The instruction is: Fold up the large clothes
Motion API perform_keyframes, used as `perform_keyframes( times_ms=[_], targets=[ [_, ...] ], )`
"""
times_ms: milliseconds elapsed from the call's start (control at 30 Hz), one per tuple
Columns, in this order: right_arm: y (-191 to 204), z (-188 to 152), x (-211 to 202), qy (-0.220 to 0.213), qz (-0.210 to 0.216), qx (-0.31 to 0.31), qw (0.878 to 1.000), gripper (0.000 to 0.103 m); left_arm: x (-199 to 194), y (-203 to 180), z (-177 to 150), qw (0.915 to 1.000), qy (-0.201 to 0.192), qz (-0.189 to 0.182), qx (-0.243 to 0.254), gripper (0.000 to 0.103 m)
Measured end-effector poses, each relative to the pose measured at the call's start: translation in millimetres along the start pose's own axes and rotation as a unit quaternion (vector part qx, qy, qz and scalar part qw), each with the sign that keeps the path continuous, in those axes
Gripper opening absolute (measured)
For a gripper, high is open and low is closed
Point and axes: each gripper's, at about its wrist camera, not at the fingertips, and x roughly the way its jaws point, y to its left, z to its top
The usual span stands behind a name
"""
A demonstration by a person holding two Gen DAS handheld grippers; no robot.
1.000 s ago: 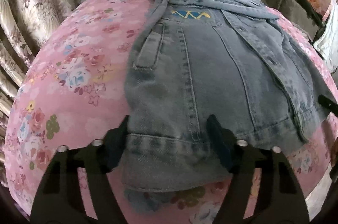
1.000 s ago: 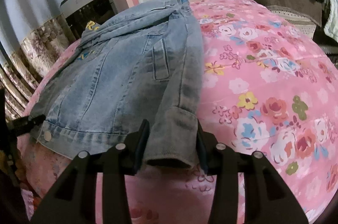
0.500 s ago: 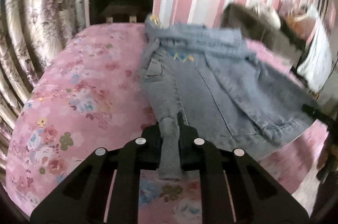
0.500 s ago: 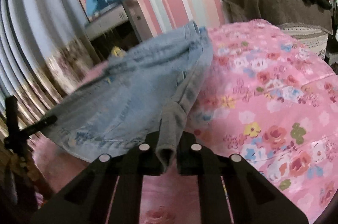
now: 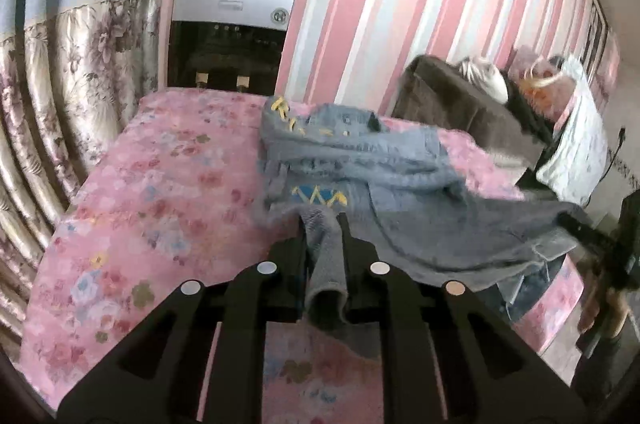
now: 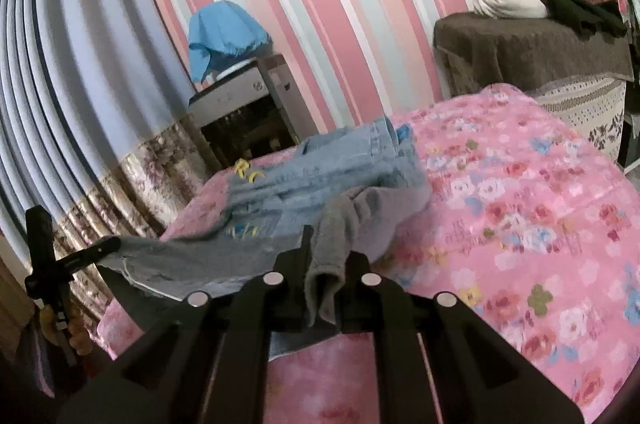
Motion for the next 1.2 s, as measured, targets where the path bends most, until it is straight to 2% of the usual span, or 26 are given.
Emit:
perform_keyframes(
  times_ms=[133, 267, 367, 500, 600, 733, 933, 1067, 1167, 1200],
  targets=[
    [9.2, 30.2, 17.9, -0.021, -0.018, -0.016, 0.999, 0.008, 20.0, -3.6, 32.2, 0.9995, -0.024, 0.012, 0.016, 0.017],
    [17.2, 69.9, 48.4, -0.032, -0.033, -0.043, 0.998, 0.008, 53.3, -21.4, 75.8, 0.9951, -0.038, 0.054, 0.073, 0.017],
    [23.1, 107.4, 80.9, -0.035, -0.055, -0.078, 0.995, 0.008, 76.4, -26.1, 109.1, 0.9929, -0.041, 0.059, 0.095, 0.018],
    [23.2, 150.8, 124.8, -0.019, -0.069, -0.100, 0.992, 0.008, 121.7, -23.2, 153.2, 0.9911, -0.032, 0.070, 0.109, 0.020],
    [16.0, 176.0, 170.8, 0.017, -0.081, -0.114, 0.990, 0.008, 157.2, -22.4, 177.3, 0.9817, -0.041, 0.127, 0.136, 0.020],
    [8.5, 179.7, 237.3, 0.068, -0.129, -0.156, 0.977, 0.008, 207.3, -3.7, 199.0, 0.9875, 0.007, 0.107, 0.115, 0.019],
    [-39.9, 169.4, 329.9, 0.153, -0.153, -0.071, 0.974, 0.008, 298.1, 17.6, 189.7, 0.9806, 0.079, 0.132, 0.121, 0.011],
    [-59.3, 163.9, 361.2, 0.194, -0.149, -0.026, 0.969, 0.008, 340.7, 40.5, 187.2, 0.9755, 0.108, 0.156, 0.112, 0.010],
    [-65.0, 167.6, 358.0, 0.211, -0.127, -0.004, 0.969, 0.017, 348.0, 54.5, 188.6, 0.9758, 0.123, 0.155, 0.093, 0.014],
    [-65.8, 169.8, 349.4, 0.210, -0.099, 0.007, 0.973, 0.035, 341.3, 56.7, 188.2, 0.9780, 0.118, 0.149, 0.086, 0.032]
  ],
)
